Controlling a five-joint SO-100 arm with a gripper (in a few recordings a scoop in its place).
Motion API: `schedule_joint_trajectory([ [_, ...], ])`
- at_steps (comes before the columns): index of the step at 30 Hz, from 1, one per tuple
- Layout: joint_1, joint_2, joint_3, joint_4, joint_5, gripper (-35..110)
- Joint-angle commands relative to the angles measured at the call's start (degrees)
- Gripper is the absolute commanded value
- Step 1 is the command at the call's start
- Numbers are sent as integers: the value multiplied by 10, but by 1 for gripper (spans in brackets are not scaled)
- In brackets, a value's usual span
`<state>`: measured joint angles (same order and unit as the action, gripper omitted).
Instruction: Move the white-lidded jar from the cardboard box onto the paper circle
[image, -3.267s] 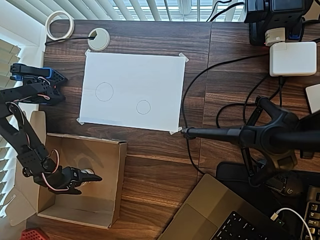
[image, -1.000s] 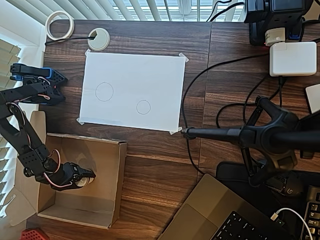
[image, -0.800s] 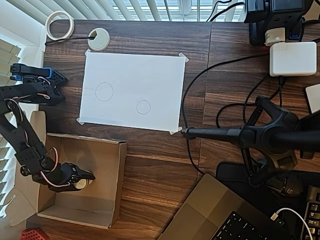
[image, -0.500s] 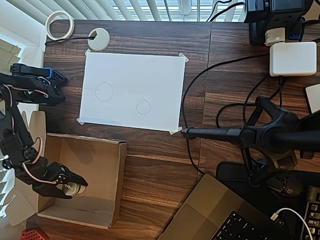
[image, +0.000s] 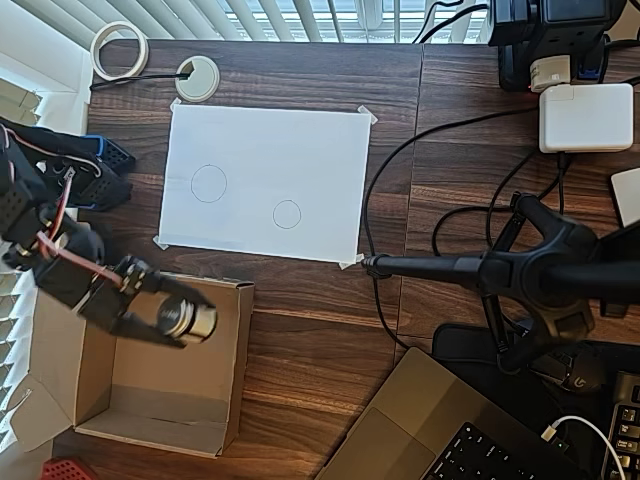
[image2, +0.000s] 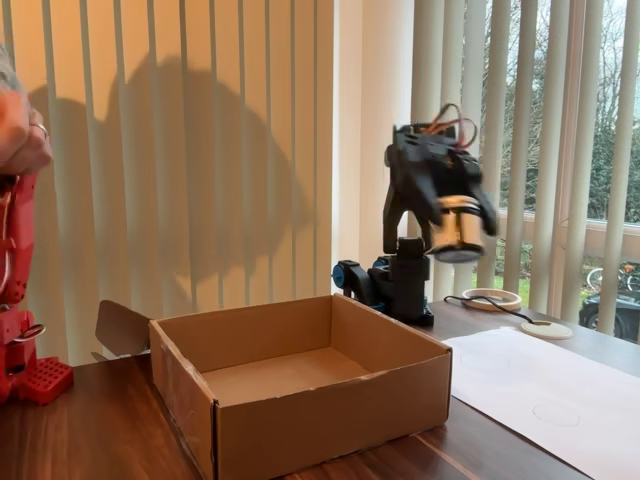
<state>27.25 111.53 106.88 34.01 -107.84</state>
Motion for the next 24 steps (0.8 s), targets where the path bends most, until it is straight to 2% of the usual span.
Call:
schedule_joint_trajectory([
  [1,-65,68,25,-25,4,12],
  [9,-158,3,93,-22,55,12],
  [24,-173,-240,-3,-45,62,12],
])
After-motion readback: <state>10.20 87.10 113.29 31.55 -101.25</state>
